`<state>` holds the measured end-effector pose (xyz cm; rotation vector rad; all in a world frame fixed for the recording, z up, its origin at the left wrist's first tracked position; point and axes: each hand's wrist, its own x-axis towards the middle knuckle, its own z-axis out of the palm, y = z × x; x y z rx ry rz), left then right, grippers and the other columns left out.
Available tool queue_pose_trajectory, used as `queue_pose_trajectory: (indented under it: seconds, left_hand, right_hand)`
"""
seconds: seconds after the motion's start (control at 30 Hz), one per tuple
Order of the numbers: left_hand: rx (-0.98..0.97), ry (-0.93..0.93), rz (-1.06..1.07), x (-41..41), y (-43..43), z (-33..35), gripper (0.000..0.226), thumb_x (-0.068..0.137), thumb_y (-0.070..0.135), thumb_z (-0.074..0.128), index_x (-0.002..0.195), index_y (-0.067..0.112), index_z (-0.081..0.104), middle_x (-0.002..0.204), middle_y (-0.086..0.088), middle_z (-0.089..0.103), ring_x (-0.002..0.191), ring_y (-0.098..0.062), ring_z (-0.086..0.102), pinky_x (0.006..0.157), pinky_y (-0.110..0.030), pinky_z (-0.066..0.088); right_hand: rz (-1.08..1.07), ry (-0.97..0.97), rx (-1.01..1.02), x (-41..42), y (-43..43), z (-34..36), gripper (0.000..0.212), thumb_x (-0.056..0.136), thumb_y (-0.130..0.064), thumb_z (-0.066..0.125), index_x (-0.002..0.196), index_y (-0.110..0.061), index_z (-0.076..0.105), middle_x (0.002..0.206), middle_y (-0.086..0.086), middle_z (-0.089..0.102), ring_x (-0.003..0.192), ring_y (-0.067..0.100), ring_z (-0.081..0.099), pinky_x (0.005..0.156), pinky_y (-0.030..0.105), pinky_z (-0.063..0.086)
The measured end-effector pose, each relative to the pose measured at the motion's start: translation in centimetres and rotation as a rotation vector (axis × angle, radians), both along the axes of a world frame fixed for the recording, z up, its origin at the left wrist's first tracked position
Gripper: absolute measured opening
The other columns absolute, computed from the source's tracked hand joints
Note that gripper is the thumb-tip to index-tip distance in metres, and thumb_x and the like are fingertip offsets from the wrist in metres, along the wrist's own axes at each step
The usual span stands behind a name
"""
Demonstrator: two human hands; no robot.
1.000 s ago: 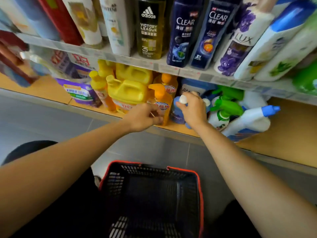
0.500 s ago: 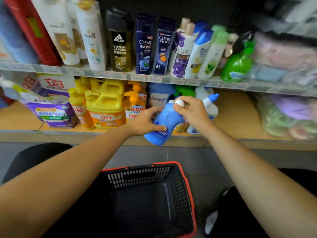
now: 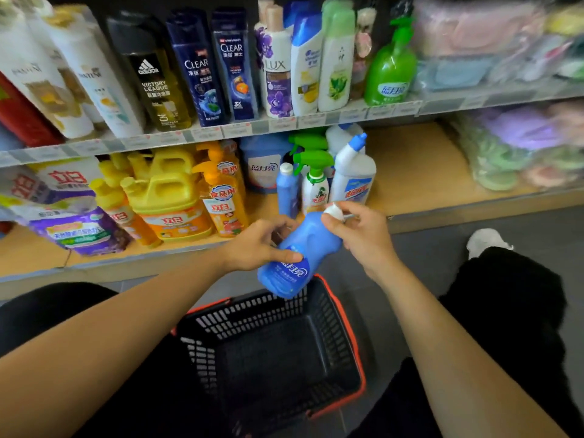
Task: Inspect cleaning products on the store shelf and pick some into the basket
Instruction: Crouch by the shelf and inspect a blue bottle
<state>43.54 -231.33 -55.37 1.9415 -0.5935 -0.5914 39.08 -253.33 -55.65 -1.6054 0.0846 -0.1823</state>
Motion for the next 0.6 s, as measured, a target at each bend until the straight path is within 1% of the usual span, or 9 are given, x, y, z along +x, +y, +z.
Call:
queue_pose_trajectory:
  seconds: [0.1,0.2,0.3,0.37,0.4,0.47,0.5,0.57,0.6]
  left_hand:
    - [-0.028,0.01,0.027,-1.0,-1.0,1.0,0.039,0.079,0.009,0.084,0.112,0.015,0.065,0.09,-0.007,0.064,0.079,-0.008,0.056,0.069,-0.021,0.045]
    - [-0.046,0.01,0.042,-2.1,-2.0,1.8,0.04,0.08,0.012,0.084,0.117,0.015,0.068,0.095,-0.011,0.071,0.082,-0.006,0.06,0.072,-0.019,0.048]
    - [-0.164,0.137,0.103,-3.6,-2.2,2.0,0.035,0.081,0.009,0.08,0.114,0.013,0.068,0.105,0.0,0.074,0.096,-0.008,0.068,0.083,-0.022,0.054]
    - [-0.215,0.208,0.127,-4.5,-1.8,2.0,0.038,0.081,0.007,0.082,0.114,0.015,0.065,0.106,0.003,0.074,0.1,-0.012,0.069,0.085,-0.026,0.056]
    - [-0.229,0.221,0.137,-4.9,-1.6,1.9,0.039,0.08,0.008,0.082,0.114,0.014,0.064,0.105,0.003,0.073,0.1,-0.013,0.069,0.084,-0.026,0.056]
    - [-0.271,0.27,0.175,-6.0,-1.2,1.6,0.042,0.078,0.011,0.079,0.117,0.009,0.063,0.107,-0.004,0.074,0.099,-0.016,0.069,0.084,-0.03,0.057]
    - [-0.298,0.323,0.191,-6.6,-1.2,1.3,0.048,0.077,0.014,0.079,0.121,0.005,0.061,0.112,-0.012,0.073,0.101,-0.02,0.068,0.087,-0.035,0.057]
    - [-0.357,0.45,0.183,-8.0,-1.2,0.9,0.065,0.072,0.021,0.083,0.128,-0.002,0.058,0.119,-0.025,0.068,0.102,-0.027,0.067,0.092,-0.043,0.056]
    - [-0.398,0.517,0.173,-8.7,-1.3,0.7,0.071,0.067,0.026,0.088,0.127,-0.001,0.06,0.116,-0.024,0.069,0.098,-0.027,0.068,0.089,-0.04,0.058]
  right_hand:
    - [0.041,-0.004,-0.059,-0.2,-1.4,1.1,0.01,0.085,-0.013,0.077,0.094,-0.015,0.075,0.066,-0.007,0.062,0.055,0.004,0.047,0.053,0.018,0.041]
    - [0.128,-0.022,0.036,0.0,-2.7,2.4,0.008,0.088,-0.007,0.073,0.095,-0.011,0.074,0.067,-0.013,0.065,0.058,-0.003,0.053,0.055,0.011,0.042]
    - [0.211,-0.043,0.082,0.2,-3.0,3.3,0.011,0.089,-0.006,0.072,0.092,-0.016,0.075,0.07,-0.009,0.065,0.061,-0.002,0.054,0.054,0.011,0.041]
    - [0.287,-0.03,0.083,0.3,-2.8,3.4,0.012,0.088,-0.011,0.072,0.096,-0.019,0.075,0.078,-0.005,0.068,0.067,0.0,0.056,0.053,0.013,0.04]
    - [0.334,-0.023,0.074,0.4,-2.8,3.3,0.013,0.088,-0.014,0.071,0.099,-0.019,0.075,0.083,-0.007,0.07,0.072,0.0,0.058,0.054,0.013,0.04]
    - [0.445,0.01,0.08,0.4,-3.1,3.3,0.019,0.089,-0.018,0.068,0.106,-0.021,0.074,0.089,-0.01,0.071,0.076,-0.001,0.058,0.057,0.013,0.04]
    - [0.508,0.038,0.104,0.3,-3.4,3.3,0.022,0.089,-0.018,0.067,0.11,-0.02,0.072,0.091,-0.01,0.071,0.077,-0.001,0.059,0.059,0.014,0.042]
    - [0.622,0.104,0.171,0.0,-4.0,3.4,0.027,0.089,-0.015,0.065,0.116,-0.017,0.069,0.099,-0.008,0.073,0.088,0.002,0.063,0.07,0.018,0.049]
    - [0.675,0.126,0.207,-0.2,-4.2,3.4,0.03,0.088,-0.013,0.065,0.119,-0.015,0.067,0.104,-0.007,0.073,0.095,0.004,0.065,0.075,0.021,0.051]
